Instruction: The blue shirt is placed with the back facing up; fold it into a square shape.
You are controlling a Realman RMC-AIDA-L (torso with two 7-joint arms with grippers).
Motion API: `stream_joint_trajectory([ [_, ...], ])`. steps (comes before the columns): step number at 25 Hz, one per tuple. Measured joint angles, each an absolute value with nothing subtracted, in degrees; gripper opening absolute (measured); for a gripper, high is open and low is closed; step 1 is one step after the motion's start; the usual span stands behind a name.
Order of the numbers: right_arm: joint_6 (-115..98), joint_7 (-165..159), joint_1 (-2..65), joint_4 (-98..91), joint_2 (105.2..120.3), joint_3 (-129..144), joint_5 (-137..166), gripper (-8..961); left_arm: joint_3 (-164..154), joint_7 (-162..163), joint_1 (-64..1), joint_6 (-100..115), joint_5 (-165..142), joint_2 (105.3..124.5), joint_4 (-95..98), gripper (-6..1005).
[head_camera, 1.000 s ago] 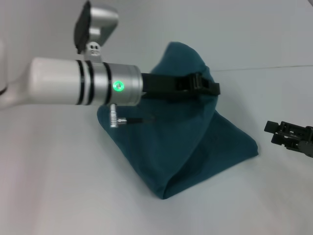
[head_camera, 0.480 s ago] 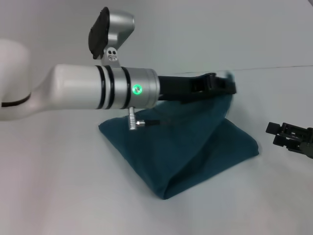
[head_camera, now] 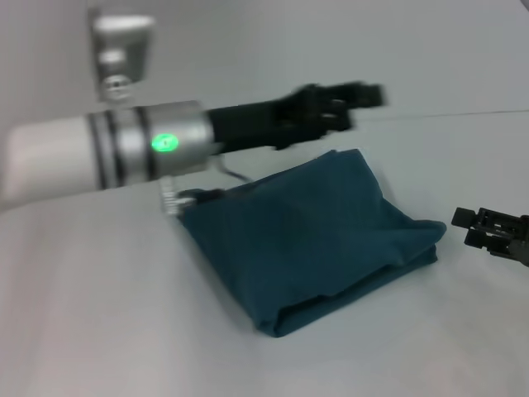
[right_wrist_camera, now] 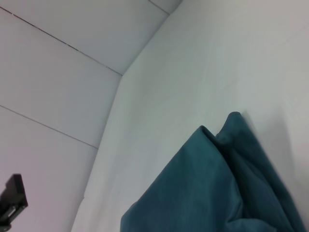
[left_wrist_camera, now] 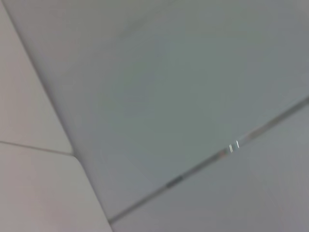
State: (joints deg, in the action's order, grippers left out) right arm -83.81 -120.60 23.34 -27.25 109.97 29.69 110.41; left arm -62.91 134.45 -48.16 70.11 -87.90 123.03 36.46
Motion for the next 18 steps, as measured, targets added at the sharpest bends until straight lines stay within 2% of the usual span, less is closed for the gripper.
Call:
stream_joint_trajectory([
  [4,-83.79,-122.01,23.65,-27.48,109.56,29.72,111.70,825,-58.61,136.88,-41.84,75.10,-88.33,120.15,36.77,570],
  [8,-83.88,-124.47,24.74,-27.93,108.53,29.80,114.04,824,-52.78,138.63,-37.40,81.42,-92.12,118.47,36.37,685],
  [12,-84.05,-128.34,27.77,-28.41,106.71,29.80,119.04,821,-45.07,140.66,-35.15,88.19,-101.68,118.01,36.67,838],
  [14,-84.09,-130.64,29.60,-29.52,105.93,29.81,121.52,819,-42.72,140.90,-34.12,90.20,-105.39,118.02,36.69,880],
  [18,-84.04,-136.74,33.68,-32.97,104.78,30.05,125.50,817,-39.64,140.20,-30.82,91.92,-108.77,118.53,37.16,880],
])
